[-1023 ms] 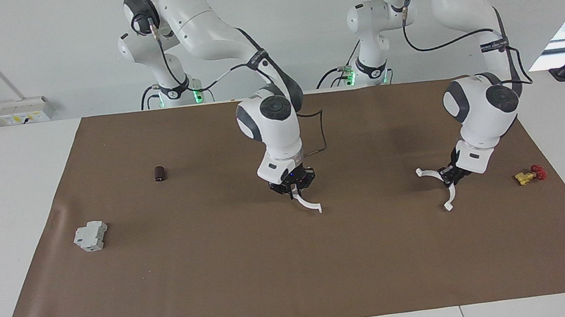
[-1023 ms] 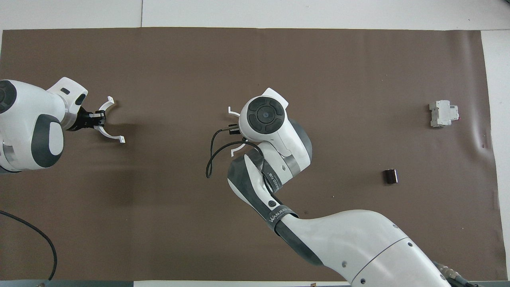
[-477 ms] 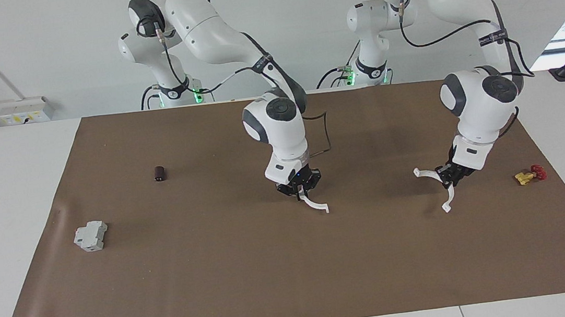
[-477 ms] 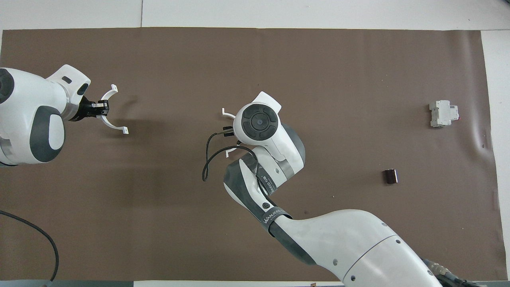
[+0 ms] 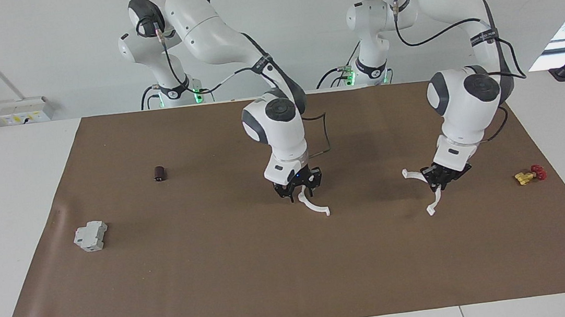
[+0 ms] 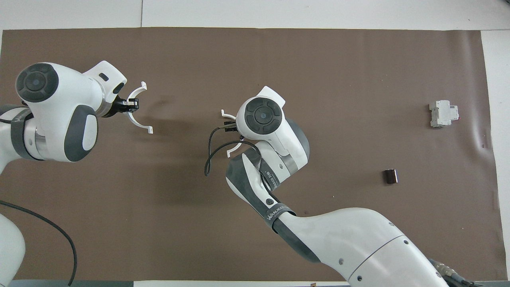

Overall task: Assemble drain pipe with both arms
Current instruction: 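Press the left clamp half onto the right one while the right gripper withdraws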

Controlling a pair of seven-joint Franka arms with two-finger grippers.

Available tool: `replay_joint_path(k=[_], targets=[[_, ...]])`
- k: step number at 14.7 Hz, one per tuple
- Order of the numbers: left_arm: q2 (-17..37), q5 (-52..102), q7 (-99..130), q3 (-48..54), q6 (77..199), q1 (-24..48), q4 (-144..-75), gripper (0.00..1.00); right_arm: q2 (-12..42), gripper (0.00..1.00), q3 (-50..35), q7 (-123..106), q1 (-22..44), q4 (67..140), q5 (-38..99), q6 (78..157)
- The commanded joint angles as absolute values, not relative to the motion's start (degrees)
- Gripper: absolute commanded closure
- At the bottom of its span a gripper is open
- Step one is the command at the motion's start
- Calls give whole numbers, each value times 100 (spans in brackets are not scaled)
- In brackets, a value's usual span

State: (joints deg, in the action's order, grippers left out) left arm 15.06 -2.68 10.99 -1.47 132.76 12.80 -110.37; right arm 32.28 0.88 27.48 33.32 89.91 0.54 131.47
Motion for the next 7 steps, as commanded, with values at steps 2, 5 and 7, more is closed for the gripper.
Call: replay_joint_path(k=[2, 5, 7], targets=[[1520, -404, 2080, -228, 13166, 2107, -11030, 100, 2191, 0, 70, 2067, 2445, 8868, -35, 11597], [1809, -1184, 3545, -220, 13227, 2775, -10960, 100, 1348, 0, 79, 1820, 1733, 8859, -35, 10287], [1960, -1309, 3963, -211, 13271, 3040, -10960, 100, 785, 0, 88, 1732, 1260, 8851, -35, 9619]])
